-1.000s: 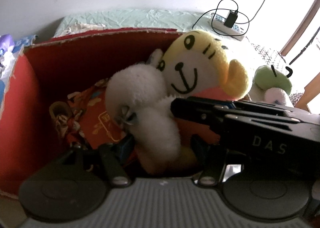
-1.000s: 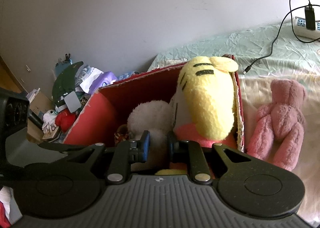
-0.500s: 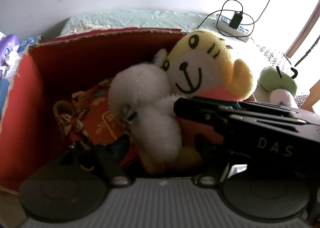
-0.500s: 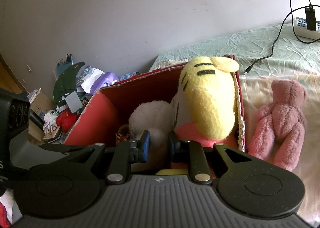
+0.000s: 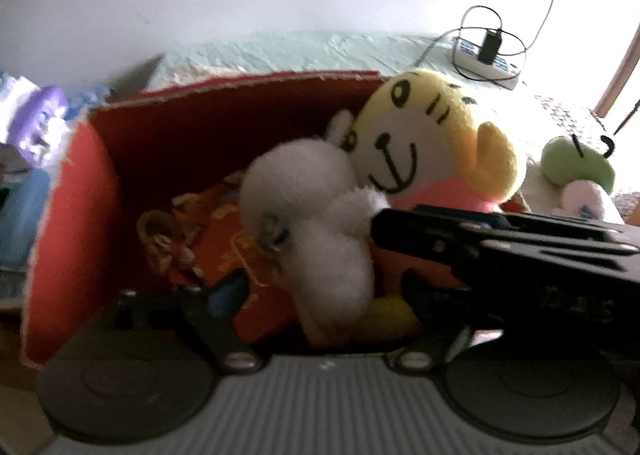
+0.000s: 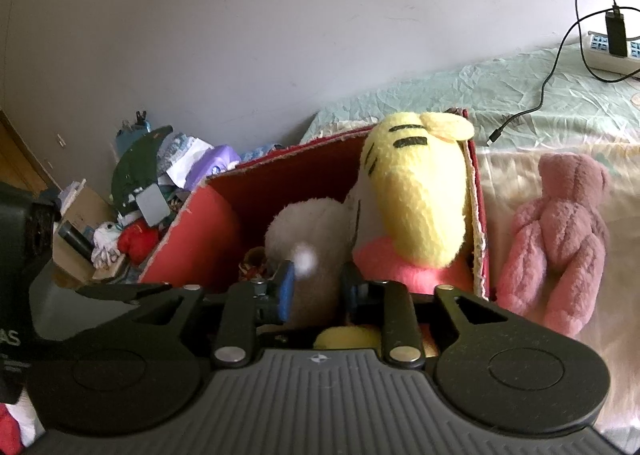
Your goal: Organize objects
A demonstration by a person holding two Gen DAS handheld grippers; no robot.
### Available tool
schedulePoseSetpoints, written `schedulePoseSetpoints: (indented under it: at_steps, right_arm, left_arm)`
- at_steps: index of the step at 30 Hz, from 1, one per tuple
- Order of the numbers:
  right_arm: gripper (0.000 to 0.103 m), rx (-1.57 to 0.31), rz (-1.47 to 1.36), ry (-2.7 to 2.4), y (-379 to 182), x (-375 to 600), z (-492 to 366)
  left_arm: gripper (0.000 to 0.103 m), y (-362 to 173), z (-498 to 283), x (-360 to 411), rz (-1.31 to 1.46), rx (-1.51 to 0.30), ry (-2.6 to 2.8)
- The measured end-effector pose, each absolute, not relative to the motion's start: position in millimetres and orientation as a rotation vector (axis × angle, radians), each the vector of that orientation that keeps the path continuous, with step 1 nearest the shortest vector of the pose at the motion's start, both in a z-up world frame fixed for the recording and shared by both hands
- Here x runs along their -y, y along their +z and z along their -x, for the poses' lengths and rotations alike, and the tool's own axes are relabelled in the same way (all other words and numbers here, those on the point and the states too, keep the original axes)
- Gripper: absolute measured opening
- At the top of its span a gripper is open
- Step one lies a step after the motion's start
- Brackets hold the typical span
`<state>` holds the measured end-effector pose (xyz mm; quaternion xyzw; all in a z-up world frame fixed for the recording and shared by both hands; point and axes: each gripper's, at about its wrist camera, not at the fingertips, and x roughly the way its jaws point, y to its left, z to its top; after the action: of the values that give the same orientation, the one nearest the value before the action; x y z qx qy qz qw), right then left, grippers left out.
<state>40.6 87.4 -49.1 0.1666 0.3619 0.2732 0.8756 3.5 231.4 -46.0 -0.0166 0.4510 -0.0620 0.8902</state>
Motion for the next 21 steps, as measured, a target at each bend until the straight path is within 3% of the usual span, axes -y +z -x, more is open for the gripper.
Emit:
schedulePoseSetpoints:
  at_steps: [21]
  right_arm:
    - [0.032, -0.657, -0.453, 0.645, -36.6, -38.7, -1.9]
  left_arm:
    - [0.097, 1.2, 63.6, -197.3, -0.054, -0.784, -0.018]
